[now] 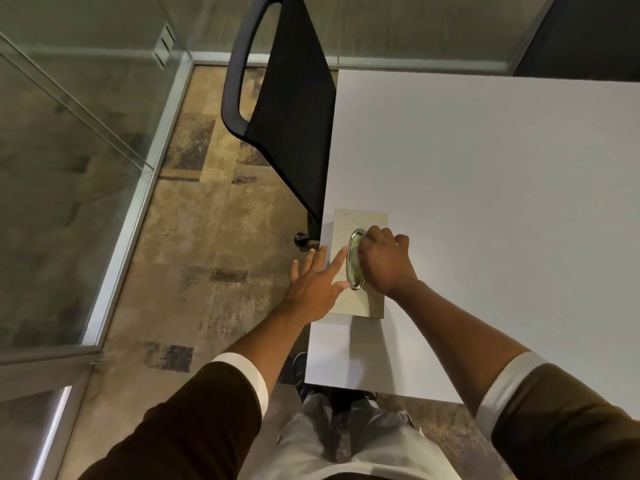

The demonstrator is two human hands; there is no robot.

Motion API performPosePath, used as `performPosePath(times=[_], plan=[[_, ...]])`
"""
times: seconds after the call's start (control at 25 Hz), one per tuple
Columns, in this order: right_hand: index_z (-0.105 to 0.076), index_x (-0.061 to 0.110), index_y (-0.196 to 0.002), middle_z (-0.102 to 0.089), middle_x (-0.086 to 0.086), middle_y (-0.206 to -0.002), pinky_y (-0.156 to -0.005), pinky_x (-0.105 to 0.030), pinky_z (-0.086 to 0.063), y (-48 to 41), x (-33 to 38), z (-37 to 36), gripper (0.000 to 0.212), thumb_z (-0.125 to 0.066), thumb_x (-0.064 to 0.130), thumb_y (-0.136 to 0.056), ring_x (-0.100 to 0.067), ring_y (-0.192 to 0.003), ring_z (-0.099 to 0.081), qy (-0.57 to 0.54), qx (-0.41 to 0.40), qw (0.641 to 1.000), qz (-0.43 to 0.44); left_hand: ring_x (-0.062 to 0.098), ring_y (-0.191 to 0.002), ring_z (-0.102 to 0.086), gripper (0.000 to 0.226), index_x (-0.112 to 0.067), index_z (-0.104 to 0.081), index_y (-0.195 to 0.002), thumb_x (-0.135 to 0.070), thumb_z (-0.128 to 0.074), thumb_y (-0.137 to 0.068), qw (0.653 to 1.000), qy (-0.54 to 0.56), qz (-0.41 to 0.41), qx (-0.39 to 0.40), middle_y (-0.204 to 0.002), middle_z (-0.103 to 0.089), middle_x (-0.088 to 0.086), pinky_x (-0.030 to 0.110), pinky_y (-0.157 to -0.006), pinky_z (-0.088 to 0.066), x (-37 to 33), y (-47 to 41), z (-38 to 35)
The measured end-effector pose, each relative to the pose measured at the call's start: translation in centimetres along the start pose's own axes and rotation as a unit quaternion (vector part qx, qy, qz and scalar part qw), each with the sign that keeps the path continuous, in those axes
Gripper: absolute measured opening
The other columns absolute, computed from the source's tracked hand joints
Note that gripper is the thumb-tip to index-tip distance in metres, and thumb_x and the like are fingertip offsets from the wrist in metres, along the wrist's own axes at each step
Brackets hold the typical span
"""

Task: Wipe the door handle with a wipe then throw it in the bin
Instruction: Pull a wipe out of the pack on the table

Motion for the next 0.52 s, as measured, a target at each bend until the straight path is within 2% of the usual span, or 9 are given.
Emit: performPosePath(times=[0.32,0.52], plan=[[-0.062,0.009,-0.118,-0.058,-0.014,-0.12,-0.093,-0.051,-0.042,0.3,-1.1,0.0,0.028,-0.051,0.03,-0.104,-0.036,-0.108,-0.057,-0.095,0.013,0.995,0.001,0.032,-0.168,0.01,0.072,-0.05,0.007,-0.169,-0.058,-0.036,-0.113,1.0,-0.012,0.019,-0.001,-0.183,0.009,0.005,0.065,-0.131,0.005,-0.2,0.1,0.1],[-0.067,0.01,-0.127,-0.065,-0.014,-0.125,-0.094,-0.047,-0.046,0.1,-1.6,1.4,0.028,-0.056,0.025,-0.106,-0.036,-0.113,-0.063,-0.176,-0.03,0.984,-0.018,0.032,-0.169,0.008,0.072,-0.052,0.005,-0.169,-0.059,-0.04,-0.112,1.0,-0.001,0.025,-0.006,-0.183,0.009,0.004,0.065,-0.131,0.004,-0.1,0.0,0.0]])
Point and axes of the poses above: each hand's wrist, its own y-axis away from the middle knuckle, its own z-axis out of the back of the hand, x = y × z, the point moved 2 cm from there along -y, towards the middle knuckle
